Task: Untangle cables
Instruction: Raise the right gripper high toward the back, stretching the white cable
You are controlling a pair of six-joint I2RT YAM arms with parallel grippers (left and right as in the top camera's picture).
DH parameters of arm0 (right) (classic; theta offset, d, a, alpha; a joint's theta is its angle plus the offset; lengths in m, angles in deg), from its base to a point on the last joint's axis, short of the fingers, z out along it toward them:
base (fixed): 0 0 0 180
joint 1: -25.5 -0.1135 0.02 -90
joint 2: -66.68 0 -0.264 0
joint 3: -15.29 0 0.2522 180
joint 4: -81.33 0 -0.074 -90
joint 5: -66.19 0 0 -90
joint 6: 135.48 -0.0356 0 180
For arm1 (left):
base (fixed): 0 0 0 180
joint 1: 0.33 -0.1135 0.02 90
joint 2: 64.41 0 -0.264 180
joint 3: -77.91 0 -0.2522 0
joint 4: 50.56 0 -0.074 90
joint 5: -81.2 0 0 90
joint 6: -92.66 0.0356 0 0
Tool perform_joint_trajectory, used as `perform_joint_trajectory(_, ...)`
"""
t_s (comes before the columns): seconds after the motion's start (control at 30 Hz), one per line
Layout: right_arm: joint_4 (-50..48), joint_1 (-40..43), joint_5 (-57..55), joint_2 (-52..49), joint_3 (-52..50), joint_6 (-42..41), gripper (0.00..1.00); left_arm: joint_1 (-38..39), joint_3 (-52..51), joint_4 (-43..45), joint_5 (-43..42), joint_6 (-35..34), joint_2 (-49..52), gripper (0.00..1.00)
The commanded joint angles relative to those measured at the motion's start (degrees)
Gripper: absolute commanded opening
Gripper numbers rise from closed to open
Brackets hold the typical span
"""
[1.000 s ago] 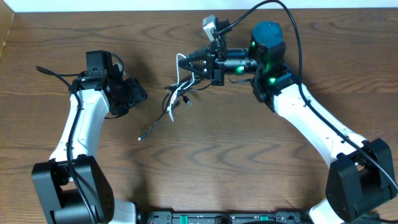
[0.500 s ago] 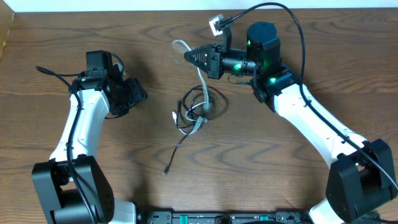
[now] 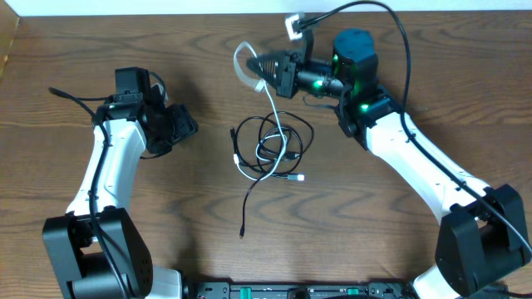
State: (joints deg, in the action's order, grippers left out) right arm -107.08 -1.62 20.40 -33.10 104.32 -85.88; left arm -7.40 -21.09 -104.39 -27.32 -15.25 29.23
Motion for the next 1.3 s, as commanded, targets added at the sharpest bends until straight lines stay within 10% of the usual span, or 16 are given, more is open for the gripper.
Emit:
perform_joint_trajectory(0.0,-10.9,0.5,1.0,1.2,0.8,-7.0,0.01,-0.2,-0.5,0.1,0.6,1.0,0.7,0.66)
perform_joint_trajectory(0.33,-32.3,1.1,-5.4,1.2,2.6,-9.4,0.01,-0.2,-0.5,0.1,0.6,0.9,0.7,0.66)
perform_joint_trajectory(0.87,35.6,2.2,-14.4,1.2,39.1,15.5,0.01,-0.2,-0.5,0.1,0.6,0.9,0.7,0.66)
perform_joint_trajectory(1.27,42.7,5.0,-5.5,1.2,48.6,17.5,0.01,-0.2,-0.5,0.0,0.6,0.9,0.7,0.66)
